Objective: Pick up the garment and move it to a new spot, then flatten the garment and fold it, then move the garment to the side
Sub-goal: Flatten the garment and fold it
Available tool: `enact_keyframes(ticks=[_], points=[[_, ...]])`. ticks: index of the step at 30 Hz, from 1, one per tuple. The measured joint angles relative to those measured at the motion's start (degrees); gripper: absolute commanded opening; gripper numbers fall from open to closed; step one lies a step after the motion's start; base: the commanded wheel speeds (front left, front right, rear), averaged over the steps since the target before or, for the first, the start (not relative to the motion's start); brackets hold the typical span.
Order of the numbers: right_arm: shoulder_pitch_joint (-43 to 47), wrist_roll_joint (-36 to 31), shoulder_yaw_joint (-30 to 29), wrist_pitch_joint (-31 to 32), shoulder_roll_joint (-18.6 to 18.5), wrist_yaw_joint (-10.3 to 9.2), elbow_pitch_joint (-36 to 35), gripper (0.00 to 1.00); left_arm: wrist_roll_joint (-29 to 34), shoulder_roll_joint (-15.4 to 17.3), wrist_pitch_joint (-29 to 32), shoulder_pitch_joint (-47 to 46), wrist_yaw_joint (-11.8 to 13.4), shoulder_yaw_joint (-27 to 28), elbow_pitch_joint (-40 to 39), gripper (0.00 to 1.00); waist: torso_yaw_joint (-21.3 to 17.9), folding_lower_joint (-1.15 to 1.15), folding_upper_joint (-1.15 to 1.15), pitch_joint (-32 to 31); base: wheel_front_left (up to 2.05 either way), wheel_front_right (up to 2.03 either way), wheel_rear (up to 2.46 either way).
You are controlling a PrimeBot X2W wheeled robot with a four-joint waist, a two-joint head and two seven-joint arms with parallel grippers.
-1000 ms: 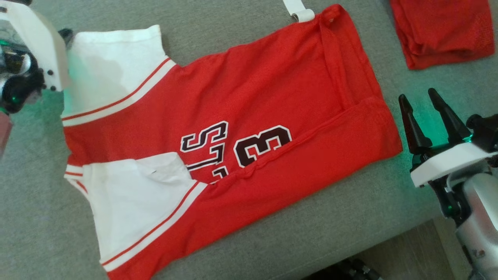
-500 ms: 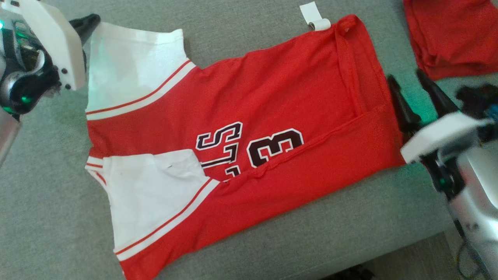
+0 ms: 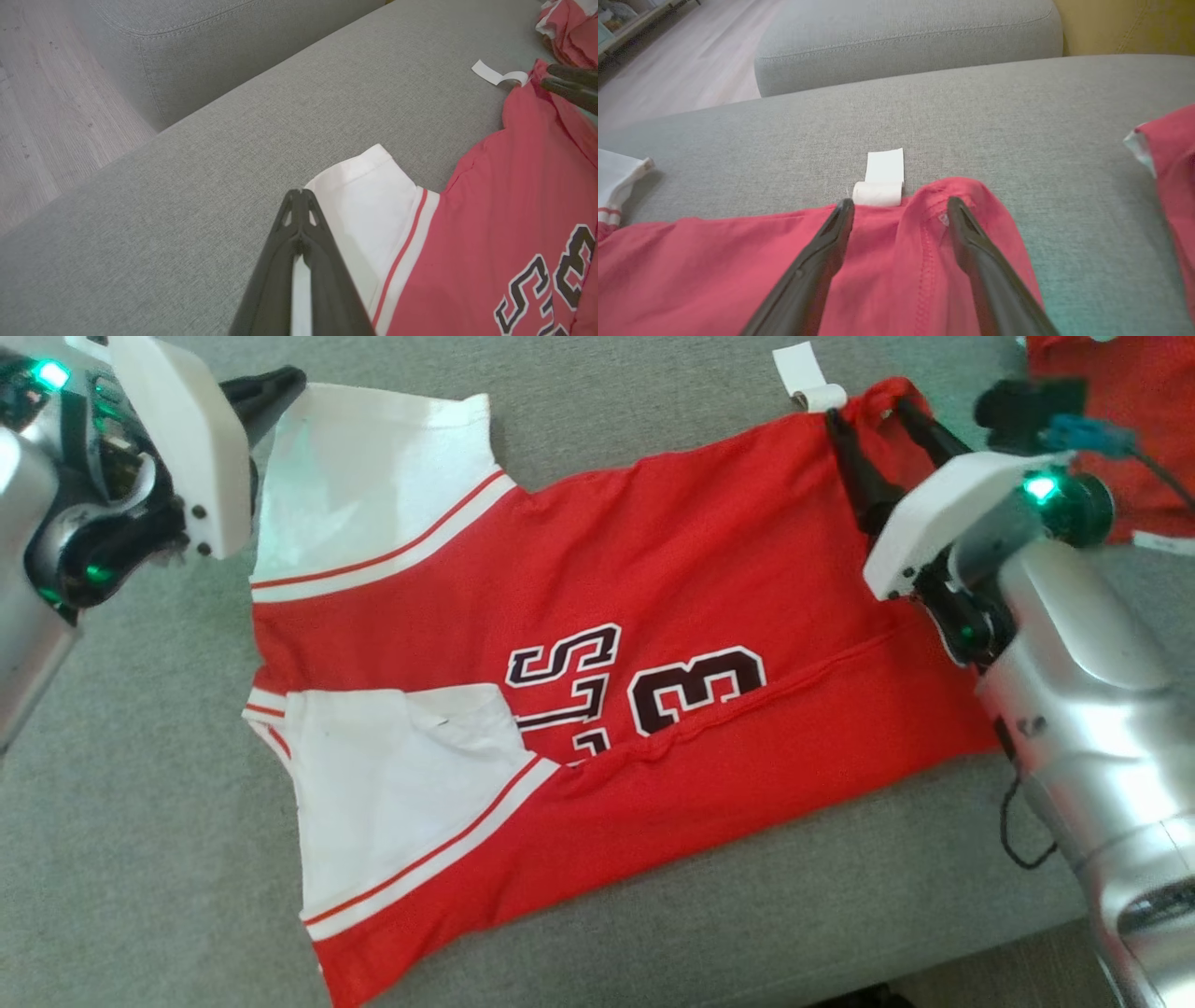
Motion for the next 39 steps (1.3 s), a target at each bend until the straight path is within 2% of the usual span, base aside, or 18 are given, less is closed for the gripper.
enact_keyframes(ticks=[7,9,11,13,16,18,19,24,28,34,39], points=[[-5.1,-2.1,-0.2,-1.0,1.9,0.0,10.9,1.0,-0.8,0.0,-1.0,-1.1,0.0,-2.1,0.0,0.0,0.9,0.0,0.0,0.4,0.0,0.0,0.0],[-6.2,-2.3,-0.2,-1.7,2.5,0.0,13.0,0.81,-0.8,0.0,-1.5,-1.3,0.0,-2.5,0.1,0.0,0.9,0.0,0.0,0.4,0.0,0.0,0.0],[-7.2,-2.3,-0.3,-2.4,2.7,0.0,14.8,0.49,-0.8,0.0,-1.5,-1.7,0.0,-3.2,0.3,0.0,1.0,0.0,0.0,0.4,0.0,0.0,0.0],[-8.0,-2.6,-0.5,-3.5,2.6,0.0,16.5,0.43,-1.4,0.0,-2.2,-1.8,0.0,-3.7,0.5,0.0,1.0,0.0,0.0,0.3,0.0,0.0,0.0],[-8.7,-2.8,-0.7,-5.5,2.6,0.0,18.3,0.29,-1.8,0.1,-2.7,-1.8,0.0,-4.4,0.9,0.0,1.1,0.0,0.0,0.2,0.0,0.0,0.0],[-8.8,-2.8,-0.6,-5.8,2.6,0.0,18.8,0.04,-1.9,0.2,-3.1,-1.8,0.0,-4.8,1.2,0.0,1.2,0.0,0.0,0.1,0.0,0.0,0.0],[-8.8,-2.8,-0.5,-6.0,2.5,0.0,18.9,0.0,-2.1,0.2,-3.6,-1.8,0.0,-5.0,1.4,0.0,1.2,0.0,0.0,0.0,0.0,0.0,0.0],[-9.0,0.7,-0.4,-7.3,1.1,0.0,17.7,0.0,-2.4,0.3,-7.8,-2.0,0.0,-5.4,1.5,0.0,1.6,0.0,0.0,-0.4,0.0,0.0,0.0],[-7.9,6.8,0.5,-7.4,-1.4,0.0,12.3,0.0,-5.1,0.1,-12.0,-3.0,0.0,-5.1,0.8,0.0,2.4,0.0,0.0,-1.3,0.0,0.0,0.0],[-0.1,15.5,2.7,-6.9,-9.2,0.0,1.8,0.0,-9.7,0.6,-16.1,-2.5,0.0,-4.8,-5.2,0.0,4.8,-0.01,0.0,-3.4,0.0,0.0,0.0],[7.2,17.5,3.7,-5.9,-15.2,0.0,-2.5,0.0,-12.2,2.9,-18.1,2.2,0.0,-5.7,-8.8,0.0,7.4,-0.02,0.0,-5.3,0.0,0.0,0.0]])
